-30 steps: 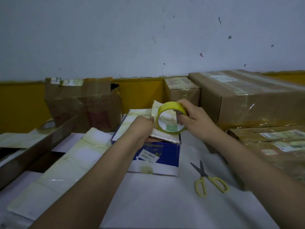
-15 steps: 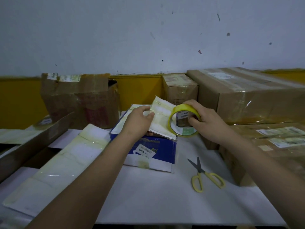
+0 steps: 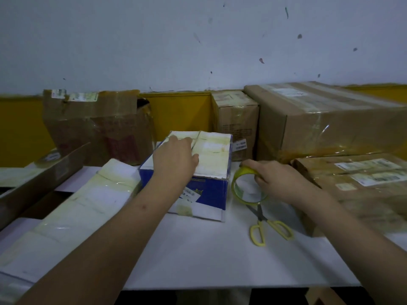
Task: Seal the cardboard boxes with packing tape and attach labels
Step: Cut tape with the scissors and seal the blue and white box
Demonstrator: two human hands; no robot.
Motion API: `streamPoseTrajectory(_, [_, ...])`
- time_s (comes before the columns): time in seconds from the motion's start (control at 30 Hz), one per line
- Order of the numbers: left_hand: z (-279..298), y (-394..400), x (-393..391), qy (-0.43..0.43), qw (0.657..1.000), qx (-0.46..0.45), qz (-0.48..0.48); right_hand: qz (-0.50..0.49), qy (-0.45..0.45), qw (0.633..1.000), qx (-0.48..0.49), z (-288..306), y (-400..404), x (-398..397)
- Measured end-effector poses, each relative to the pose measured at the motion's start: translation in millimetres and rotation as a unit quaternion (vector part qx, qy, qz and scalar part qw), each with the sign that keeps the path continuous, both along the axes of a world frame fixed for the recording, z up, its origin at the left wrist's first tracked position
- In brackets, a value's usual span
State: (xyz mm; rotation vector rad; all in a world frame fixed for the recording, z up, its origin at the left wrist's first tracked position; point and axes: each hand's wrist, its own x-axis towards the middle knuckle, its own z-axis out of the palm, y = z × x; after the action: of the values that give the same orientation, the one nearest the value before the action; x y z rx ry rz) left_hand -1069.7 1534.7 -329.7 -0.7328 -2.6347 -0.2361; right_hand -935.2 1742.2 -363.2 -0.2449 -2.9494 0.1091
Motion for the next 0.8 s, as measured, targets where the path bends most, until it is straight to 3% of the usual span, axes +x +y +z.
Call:
streamPoseTrajectory(0.1, [-4,9,3,0.001,0.996,-0.020,-0.085,-0.001,0.008,1.000,0.013,-9,-2,-3])
streamPoseTrajectory(0.2, [-6,30,11,-0.130,0.978,0.015,-0.160,-0.012,0.008,1.000,0.000,-15,-8,-6])
streamPoseTrajectory(0.3, [-14,55,25,-0.141,0.980,-0.104,-0.093,-0.013,0.044,0.998,-0.032,-23,-9,-4])
streamPoseTrajectory(0.47, [-18,66,30,-0.171,0.979,-0.099,-0.050,-0.104,0.044,0.981,-0.160,-46,-17,18])
streamPoseTrajectory(0.67, [-9,79,35,-0.223,0.964,-0.146,-0.007,-0.217,0.059,0.968,-0.111,-81,-48,55])
streamPoseTrajectory(0.8, [-14,81,46,-0.187,0.971,-0.150,0.007,-0.247,0.055,0.961,-0.108,-86,-58,61])
